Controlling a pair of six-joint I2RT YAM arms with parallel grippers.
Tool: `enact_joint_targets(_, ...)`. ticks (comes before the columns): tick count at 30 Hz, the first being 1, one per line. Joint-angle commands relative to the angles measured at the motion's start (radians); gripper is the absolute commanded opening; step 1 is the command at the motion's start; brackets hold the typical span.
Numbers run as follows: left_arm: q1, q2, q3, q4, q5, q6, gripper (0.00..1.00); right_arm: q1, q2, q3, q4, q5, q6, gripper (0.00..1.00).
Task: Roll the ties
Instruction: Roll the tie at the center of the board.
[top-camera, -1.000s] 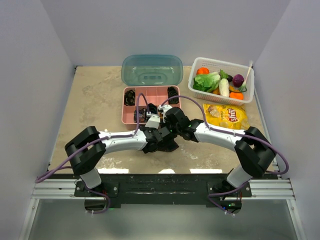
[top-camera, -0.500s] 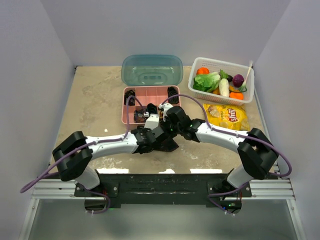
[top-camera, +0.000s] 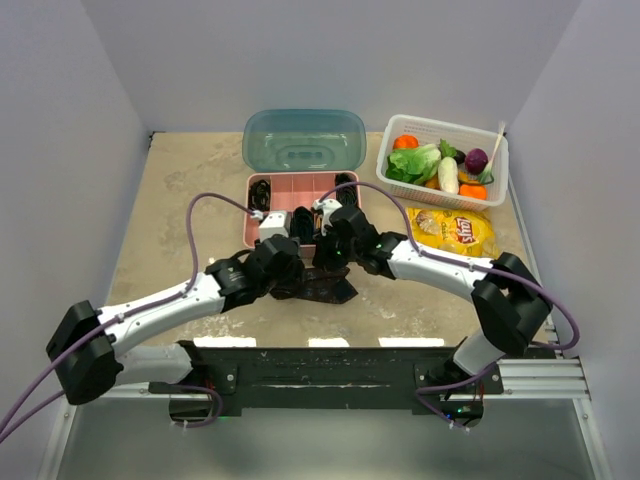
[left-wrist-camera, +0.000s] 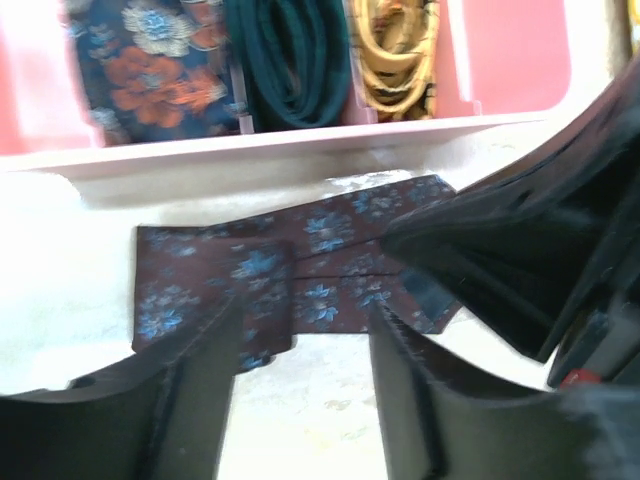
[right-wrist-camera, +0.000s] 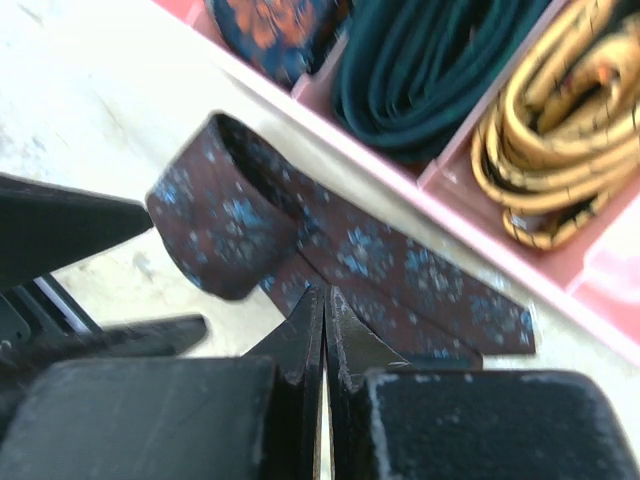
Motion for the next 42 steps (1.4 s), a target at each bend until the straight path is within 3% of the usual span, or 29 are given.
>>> enact_joint_targets(1, 0.041, -0.118, -0.085, 0.036, 0.070, 0.002, 0.42, -0.001, 0.055, 0.086, 0.039, -0.036, -0.019, 0.01)
enact_joint_targets(4, 0.045, -0.176, -0.137, 0.022, 0.088, -0.011, 0.26, 0.002, 0.097, 0.100, 0.062, -0.062, -0.022, 0.01)
enact_joint_targets(5, 0.048, -0.189, -0.151, 0.019, 0.091, -0.022, 0.08, 0.002, 0.107, 0.112, 0.063, -0.067, -0.021, 0.01)
enact_joint_targets(6, 0.048, -0.198, -0.175, 0.016, 0.093, -0.028, 0.00, 0.002, 0.120, 0.120, 0.066, -0.070, -0.021, 0.01)
enact_joint_targets(12, 0.050, -0.210, -0.255, 0.045, 0.145, -0.045, 0.00, 0.004, 0.187, 0.166, 0.091, -0.084, -0.019, 0.01)
enact_joint_targets(21, 0.048, -0.051, -0.266, 0.103, 0.180, 0.006, 0.00, 0.011, 0.258, 0.221, 0.095, -0.097, -0.018, 0.01)
enact_joint_targets(42, 0.048, 0.092, -0.223, 0.214, 0.013, 0.056, 0.00, 0.048, 0.292, 0.237, 0.071, -0.127, -0.027, 0.01)
